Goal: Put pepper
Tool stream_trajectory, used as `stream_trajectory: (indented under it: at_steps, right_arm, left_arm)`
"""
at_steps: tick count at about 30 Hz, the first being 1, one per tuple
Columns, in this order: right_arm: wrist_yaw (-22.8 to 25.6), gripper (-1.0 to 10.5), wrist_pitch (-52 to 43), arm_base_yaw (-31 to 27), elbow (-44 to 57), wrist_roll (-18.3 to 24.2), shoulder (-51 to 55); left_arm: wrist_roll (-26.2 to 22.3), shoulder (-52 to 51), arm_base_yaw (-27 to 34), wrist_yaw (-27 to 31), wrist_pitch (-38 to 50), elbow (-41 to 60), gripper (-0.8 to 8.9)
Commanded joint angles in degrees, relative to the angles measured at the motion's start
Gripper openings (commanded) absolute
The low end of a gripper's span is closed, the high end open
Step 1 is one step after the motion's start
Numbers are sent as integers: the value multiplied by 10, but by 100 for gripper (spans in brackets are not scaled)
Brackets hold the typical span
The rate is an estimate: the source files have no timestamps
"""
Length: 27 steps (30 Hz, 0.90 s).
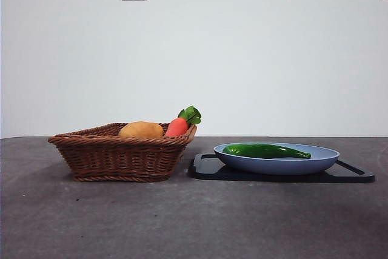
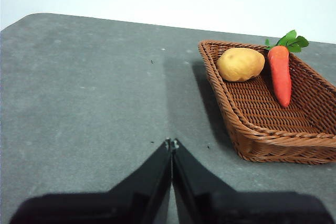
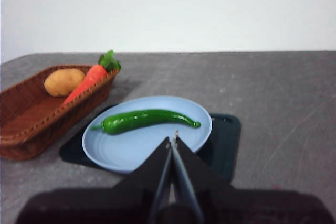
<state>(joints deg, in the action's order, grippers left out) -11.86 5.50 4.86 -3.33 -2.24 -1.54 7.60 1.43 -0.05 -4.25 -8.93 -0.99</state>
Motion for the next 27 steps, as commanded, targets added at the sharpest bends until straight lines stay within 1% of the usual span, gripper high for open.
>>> stream_trajectory:
  at_steps: [1, 4, 10, 11, 13, 14, 27]
  right_arm:
    - [3, 11, -7, 0, 13, -7, 8]
    - [2, 11, -4, 0, 27, -10, 16]
    - [2, 11, 40, 1, 29, -13, 16]
    - [2, 11, 38, 1, 29, -19, 16]
    - [2, 11, 39, 1, 29, -49, 16]
    - [2, 11, 39, 1, 29, -57, 16]
    - [2, 11, 38, 1, 29, -57, 16]
  left_arm:
    - [3, -1, 1, -3, 6, 6, 8]
    - [3, -1, 1, -3, 6, 6, 8]
    - [3, -1, 1, -3, 5, 6, 8]
    - [3, -1, 1, -3, 5, 6, 8]
    - [3, -1, 1, -3, 6, 6, 8]
    - [3, -1, 1, -3, 6, 6, 8]
    - [3, -1, 1, -3, 7, 6, 8]
